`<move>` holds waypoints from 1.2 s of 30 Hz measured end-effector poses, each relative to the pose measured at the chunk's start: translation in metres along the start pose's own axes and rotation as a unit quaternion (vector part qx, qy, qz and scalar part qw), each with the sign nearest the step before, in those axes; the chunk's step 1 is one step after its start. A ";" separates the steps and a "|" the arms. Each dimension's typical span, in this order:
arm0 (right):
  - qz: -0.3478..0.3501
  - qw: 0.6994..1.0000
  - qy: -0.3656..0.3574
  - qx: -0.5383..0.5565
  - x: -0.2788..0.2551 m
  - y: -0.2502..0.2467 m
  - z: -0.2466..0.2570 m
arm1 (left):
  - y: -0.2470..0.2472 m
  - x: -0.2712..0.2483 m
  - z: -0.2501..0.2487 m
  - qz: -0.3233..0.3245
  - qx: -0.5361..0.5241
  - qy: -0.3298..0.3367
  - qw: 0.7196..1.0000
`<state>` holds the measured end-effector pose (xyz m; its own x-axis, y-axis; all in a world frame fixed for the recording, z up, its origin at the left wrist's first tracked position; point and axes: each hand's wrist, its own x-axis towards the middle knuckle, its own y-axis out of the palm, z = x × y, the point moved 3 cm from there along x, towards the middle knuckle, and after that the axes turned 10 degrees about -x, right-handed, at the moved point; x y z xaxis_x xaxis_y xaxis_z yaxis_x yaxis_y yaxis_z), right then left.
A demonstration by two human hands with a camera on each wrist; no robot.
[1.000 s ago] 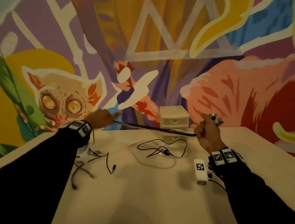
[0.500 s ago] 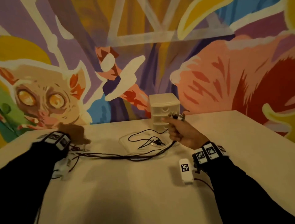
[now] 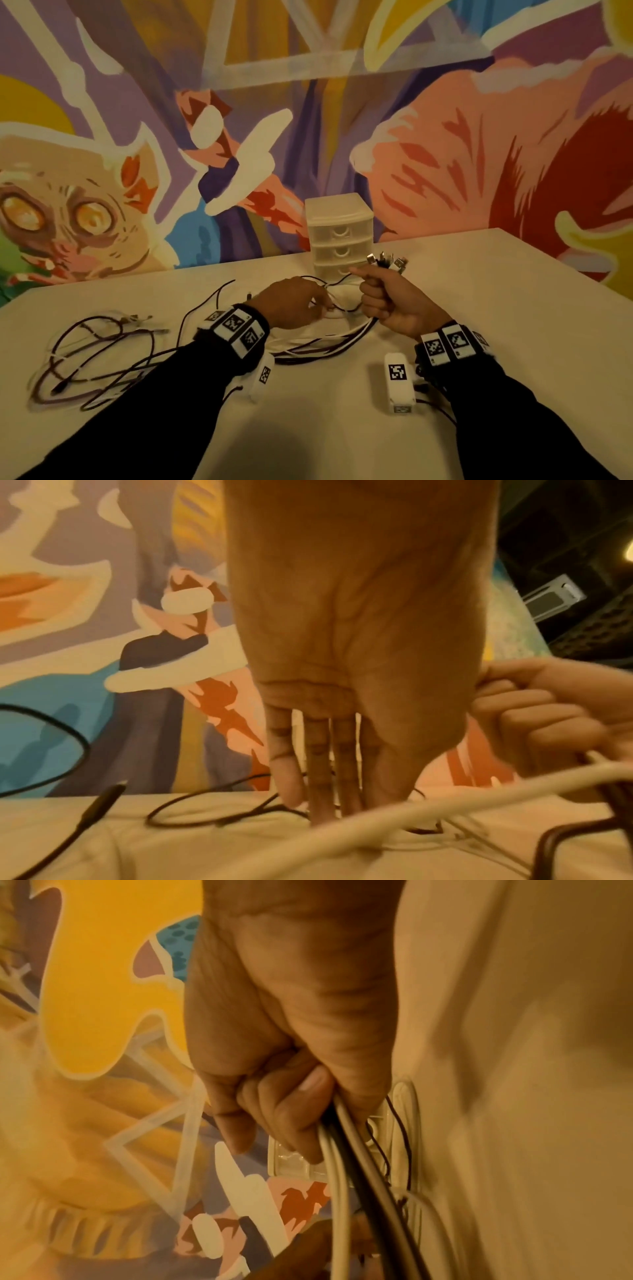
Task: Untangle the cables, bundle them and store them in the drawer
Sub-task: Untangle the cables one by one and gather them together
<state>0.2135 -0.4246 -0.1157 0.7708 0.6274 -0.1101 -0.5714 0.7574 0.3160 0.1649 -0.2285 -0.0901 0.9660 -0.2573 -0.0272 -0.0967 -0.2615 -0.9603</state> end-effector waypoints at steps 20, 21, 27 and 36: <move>-0.101 0.994 -0.031 0.032 0.009 -0.011 0.000 | -0.036 0.021 0.030 -0.233 -0.769 0.050 0.593; -0.103 0.994 -0.034 0.030 0.009 -0.010 0.000 | -0.026 0.024 0.029 -0.207 -0.807 0.053 0.551; -0.126 0.991 -0.054 -0.007 0.011 -0.006 0.003 | 0.023 0.039 0.036 -0.160 -0.827 -0.028 0.538; -0.149 0.985 -0.090 -0.013 0.048 -0.005 -0.003 | 0.047 0.044 0.052 -0.169 -0.799 -0.051 0.574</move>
<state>0.2523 -0.3974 -0.1250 0.9411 0.3371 -0.0253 -0.3182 0.9085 0.2709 0.2153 -0.2042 -0.1507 0.9955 0.0941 -0.0082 0.0823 -0.8214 0.5644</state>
